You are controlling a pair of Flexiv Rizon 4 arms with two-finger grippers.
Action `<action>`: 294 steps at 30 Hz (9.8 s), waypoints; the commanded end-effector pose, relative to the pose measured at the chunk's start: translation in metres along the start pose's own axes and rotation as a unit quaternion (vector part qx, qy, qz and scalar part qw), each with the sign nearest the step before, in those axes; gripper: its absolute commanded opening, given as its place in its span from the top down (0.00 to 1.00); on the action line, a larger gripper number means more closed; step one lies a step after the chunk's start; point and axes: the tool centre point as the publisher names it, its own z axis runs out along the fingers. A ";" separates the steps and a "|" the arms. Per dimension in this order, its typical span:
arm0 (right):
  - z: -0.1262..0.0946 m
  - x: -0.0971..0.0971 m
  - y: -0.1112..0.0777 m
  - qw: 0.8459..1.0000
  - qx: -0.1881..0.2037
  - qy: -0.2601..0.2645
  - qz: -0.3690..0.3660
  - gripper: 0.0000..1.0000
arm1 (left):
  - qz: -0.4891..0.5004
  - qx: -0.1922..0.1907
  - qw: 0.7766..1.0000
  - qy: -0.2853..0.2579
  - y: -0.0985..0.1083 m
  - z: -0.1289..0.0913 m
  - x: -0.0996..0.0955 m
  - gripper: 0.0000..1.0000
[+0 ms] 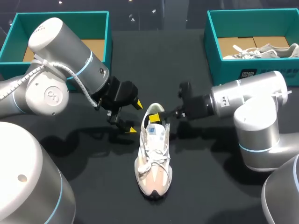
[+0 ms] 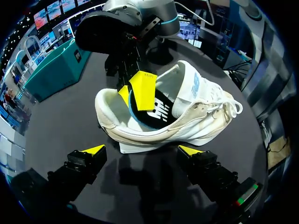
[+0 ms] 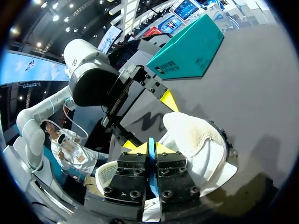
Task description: Take the shoe out of the shoebox, open the shoe tongue, remove and reinsert the insole, then place the shoe into the shoebox
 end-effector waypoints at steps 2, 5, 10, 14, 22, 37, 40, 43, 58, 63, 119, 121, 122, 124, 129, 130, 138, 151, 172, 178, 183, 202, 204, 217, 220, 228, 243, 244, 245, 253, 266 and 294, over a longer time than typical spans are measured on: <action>0.012 0.007 -0.017 1.000 0.009 0.002 0.009 1.00 | 0.000 0.000 1.000 0.000 0.000 0.001 0.000 0.00; 0.015 0.012 -0.022 1.000 0.019 0.003 0.011 1.00 | 0.000 0.000 1.000 0.000 0.000 0.001 0.000 0.00; 0.010 0.018 -0.020 1.000 0.018 -0.013 0.004 1.00 | 0.000 0.000 1.000 0.000 0.000 0.001 0.000 0.00; 0.003 0.022 -0.013 0.999 0.014 -0.032 -0.009 0.67 | 0.000 0.000 1.000 0.000 0.000 0.001 0.000 0.00; -0.007 0.024 0.000 0.998 0.021 -0.058 -0.024 0.58 | 0.005 0.002 1.000 -0.001 -0.001 -0.002 0.000 0.00; -0.032 0.023 0.010 0.995 0.017 -0.098 -0.033 0.54 | 0.015 0.005 1.000 -0.005 -0.003 -0.007 0.000 0.00; -0.036 0.020 0.010 0.994 0.016 -0.103 -0.029 0.54 | 0.016 0.004 1.000 -0.006 -0.003 -0.008 -0.001 0.00; -0.041 0.016 0.009 0.994 0.016 -0.110 -0.022 0.55 | 0.015 0.003 1.000 -0.008 -0.002 -0.009 -0.002 0.00; -0.091 0.011 0.002 0.979 0.049 -0.193 0.039 0.57 | 0.040 -0.003 0.999 -0.020 0.007 -0.037 -0.014 0.00; -0.113 0.013 0.005 0.969 0.070 -0.230 0.061 0.57 | 0.067 -0.021 0.997 -0.022 0.013 -0.050 -0.018 0.00; -0.058 0.100 0.060 0.791 0.152 -0.561 0.192 1.00 | 0.259 -0.033 0.962 0.077 0.090 -0.191 -0.100 0.00; -0.051 0.096 0.062 0.779 0.138 -0.574 0.212 1.00 | 0.259 -0.033 0.962 0.077 0.090 -0.191 -0.100 0.00; -0.048 0.095 0.062 0.775 0.133 -0.578 0.216 1.00 | 0.259 -0.033 0.962 0.077 0.090 -0.191 -0.100 0.00; -0.042 0.095 0.062 0.776 0.116 -0.580 0.218 1.00 | 0.259 -0.033 0.962 0.077 0.090 -0.191 -0.100 0.00; -0.026 0.094 0.061 0.758 0.110 -0.602 0.226 1.00 | 0.259 -0.033 0.962 0.077 0.090 -0.191 -0.100 0.00; -0.022 0.094 0.060 0.756 0.108 -0.605 0.225 1.00 | 0.259 -0.033 0.962 0.077 0.090 -0.191 -0.100 0.00; -0.012 0.083 0.051 0.722 0.102 -0.639 0.245 1.00 | 0.259 -0.033 0.962 0.077 0.090 -0.191 -0.100 0.00; -0.006 0.069 0.043 0.716 0.108 -0.642 0.251 1.00 | 0.259 -0.033 0.962 0.077 0.090 -0.191 -0.100 0.00; 0.007 0.029 0.002 0.686 0.100 -0.659 0.292 1.00 | 0.259 -0.033 0.962 0.077 0.090 -0.191 -0.100 0.00; 0.007 0.029 0.002 0.686 0.100 -0.659 0.292 1.00 | 0.259 -0.033 0.962 0.077 0.090 -0.191 -0.100 0.00; 0.001 0.015 -0.002 0.672 0.106 -0.672 0.292 1.00 | 0.259 -0.033 0.962 0.077 0.090 -0.191 -0.100 0.00; -0.002 -0.030 -0.025 0.639 0.102 -0.698 0.306 1.00 | 0.259 -0.033 0.962 0.077 0.090 -0.191 -0.100 0.00; -0.001 -0.033 -0.026 0.642 0.102 -0.696 0.306 1.00 | 0.259 -0.033 0.962 0.077 0.090 -0.191 -0.100 0.00; -0.011 -0.015 -0.020 0.598 0.111 -0.738 0.292 1.00 | 0.259 -0.033 0.962 0.077 0.090 -0.191 -0.100 0.00; -0.014 -0.022 -0.026 0.592 0.118 -0.739 0.298 1.00 | 0.259 -0.033 0.962 0.077 0.090 -0.191 -0.100 0.00; -0.008 -0.046 -0.041 0.577 0.150 -0.738 0.317 1.00 | 0.259 -0.033 0.962 0.077 0.090 -0.191 -0.100 0.00; -0.002 -0.030 -0.023 0.632 0.134 -0.698 0.309 1.00 | 0.259 -0.033 0.962 0.077 0.090 -0.191 -0.100 0.00; -0.003 -0.028 -0.022 0.632 0.136 -0.697 0.311 1.00 | 0.259 -0.033 0.962 0.077 0.090 -0.191 -0.100 0.00; -0.005 -0.026 -0.021 0.636 0.133 -0.694 0.309 1.00 | 0.259 -0.033 0.962 0.077 0.090 -0.191 -0.100 0.00; -0.016 -0.035 -0.024 0.671 0.157 -0.647 0.326 1.00 | 0.259 -0.033 0.962 0.077 0.090 -0.191 -0.100 0.00; 0.017 -0.051 -0.026 0.728 0.200 -0.588 0.290 1.00 | 0.259 -0.033 0.962 0.077 0.090 -0.191 -0.100 0.00; 0.023 -0.061 -0.039 0.747 0.240 -0.559 0.268 1.00 | 0.259 -0.033 0.962 0.077 0.090 -0.191 -0.100 0.00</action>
